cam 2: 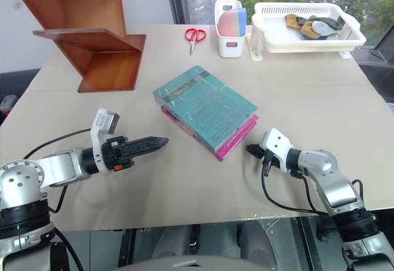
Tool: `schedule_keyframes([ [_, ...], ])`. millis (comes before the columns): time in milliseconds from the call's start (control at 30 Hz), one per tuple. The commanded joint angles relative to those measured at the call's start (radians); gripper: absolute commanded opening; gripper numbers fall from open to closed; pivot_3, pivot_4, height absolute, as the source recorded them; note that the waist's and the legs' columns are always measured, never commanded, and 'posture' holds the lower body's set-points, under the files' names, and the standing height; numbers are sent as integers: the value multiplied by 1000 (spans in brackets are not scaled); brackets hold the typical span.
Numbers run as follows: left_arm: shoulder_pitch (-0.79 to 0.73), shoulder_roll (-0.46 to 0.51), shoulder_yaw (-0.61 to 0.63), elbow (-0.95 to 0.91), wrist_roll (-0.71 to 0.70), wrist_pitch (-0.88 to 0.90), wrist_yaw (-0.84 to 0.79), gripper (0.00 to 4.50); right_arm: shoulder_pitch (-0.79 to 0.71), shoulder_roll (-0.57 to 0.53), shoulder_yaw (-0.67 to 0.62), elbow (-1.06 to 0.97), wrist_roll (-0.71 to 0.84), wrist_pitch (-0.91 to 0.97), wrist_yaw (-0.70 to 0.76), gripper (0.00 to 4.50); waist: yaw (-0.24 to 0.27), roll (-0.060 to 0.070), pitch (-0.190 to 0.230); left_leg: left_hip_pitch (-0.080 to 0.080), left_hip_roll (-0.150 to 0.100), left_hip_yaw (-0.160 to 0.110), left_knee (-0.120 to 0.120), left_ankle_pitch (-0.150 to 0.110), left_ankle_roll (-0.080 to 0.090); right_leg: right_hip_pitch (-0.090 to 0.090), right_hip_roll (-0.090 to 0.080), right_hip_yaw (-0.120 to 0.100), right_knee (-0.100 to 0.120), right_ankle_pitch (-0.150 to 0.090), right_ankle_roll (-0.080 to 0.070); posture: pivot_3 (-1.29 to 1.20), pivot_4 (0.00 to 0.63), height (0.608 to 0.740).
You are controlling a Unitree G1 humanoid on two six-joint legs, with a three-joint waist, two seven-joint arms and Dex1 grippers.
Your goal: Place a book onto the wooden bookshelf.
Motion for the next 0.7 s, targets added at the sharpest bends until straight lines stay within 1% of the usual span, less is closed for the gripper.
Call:
schedule_keyframes([
  [33,37,74,-79,-82,151,-190,-170,4500,-56,35,4,-42,7,30,-21,36,-1,1,0,0,0,0,0,0,0,0,0,0,0,0,0,0,150,740],
  [100,94,124,-143,-129,301,-399,-317,4500,-84,58,8,-29,2,37,-26,36,1,1,1,0,0,1,0,0,0,0,0,0,0,0,-1,0,150,740],
  [133,112,132,-160,-139,355,-492,-375,4500,-92,63,9,-23,-1,33,-25,36,4,1,1,0,0,1,-2,0,0,-1,-1,1,-1,-1,-2,0,150,740],
  [267,125,105,-153,-126,409,-682,-494,4500,-102,75,4,-7,0,34,-17,36,18,1,1,-3,0,1,-3,0,0,-3,-5,-1,-3,-2,-4,0,150,740],
  [367,131,94,-157,-117,448,-791,-553,4500,-100,77,0,-5,3,35,-10,36,15,1,1,-4,0,2,-3,0,1,-4,-6,0,-3,-2,-4,0,150,740],
  [433,137,95,-165,-116,472,-843,-584,4500,-90,63,-9,-14,2,38,-6,36,13,2,1,-5,0,3,-3,0,1,-4,-5,0,-2,-2,-3,0,150,740],
  [500,146,92,-161,-114,465,-845,-582,4500,-46,-3,-59,-65,46,63,46,36,14,2,1,-5,-1,4,-3,0,1,-4,-4,0,-2,-1,-1,0,150,740],
  [567,162,88,-162,-98,487,-865,-574,4500,-26,-46,-119,-114,101,102,61,36,18,3,2,-5,-1,5,-3,-1,2,-4,-4,-1,-2,-1,0,0,150,740],
  [633,176,72,-161,-78,502,-875,-545,4500,-36,-69,-151,-139,95,116,28,36,13,3,2,-6,-1,7,-2,-1,2,-4,-3,-1,-2,0,0,0,150,740],
  [700,188,54,-159,-68,513,-876,-509,4500,-83,-77,-153,-117,39,117,-30,36,6,3,2,-4,0,9,-2,-1,2,-4,-2,1,-1,0,0,0,150,740],
])
